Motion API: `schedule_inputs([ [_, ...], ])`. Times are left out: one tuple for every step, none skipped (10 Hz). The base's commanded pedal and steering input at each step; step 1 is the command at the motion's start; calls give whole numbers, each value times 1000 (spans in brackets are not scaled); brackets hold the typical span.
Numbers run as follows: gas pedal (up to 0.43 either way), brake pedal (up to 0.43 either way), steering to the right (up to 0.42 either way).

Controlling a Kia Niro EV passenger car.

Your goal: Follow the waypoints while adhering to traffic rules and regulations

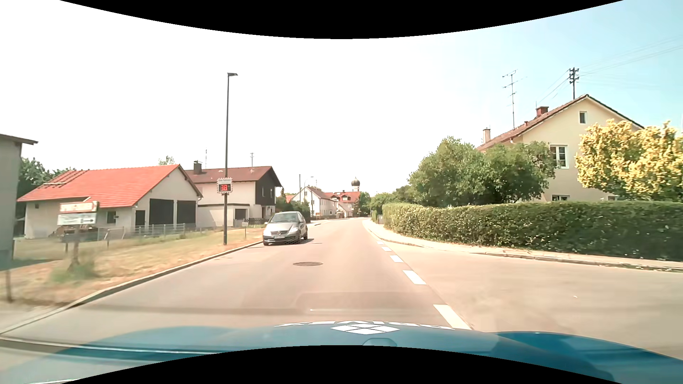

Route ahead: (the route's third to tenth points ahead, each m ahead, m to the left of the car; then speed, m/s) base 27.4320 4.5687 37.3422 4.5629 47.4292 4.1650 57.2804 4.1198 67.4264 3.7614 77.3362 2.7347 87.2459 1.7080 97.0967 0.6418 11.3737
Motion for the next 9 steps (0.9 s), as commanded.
schedule_inputs([
  [157,0,-1],
  [157,0,-3],
  [157,0,-4],
  [157,0,-4],
  [157,0,-2],
  [157,0,-1],
  [169,0,-1],
  [177,0,-1],
  [177,0,-1],
])
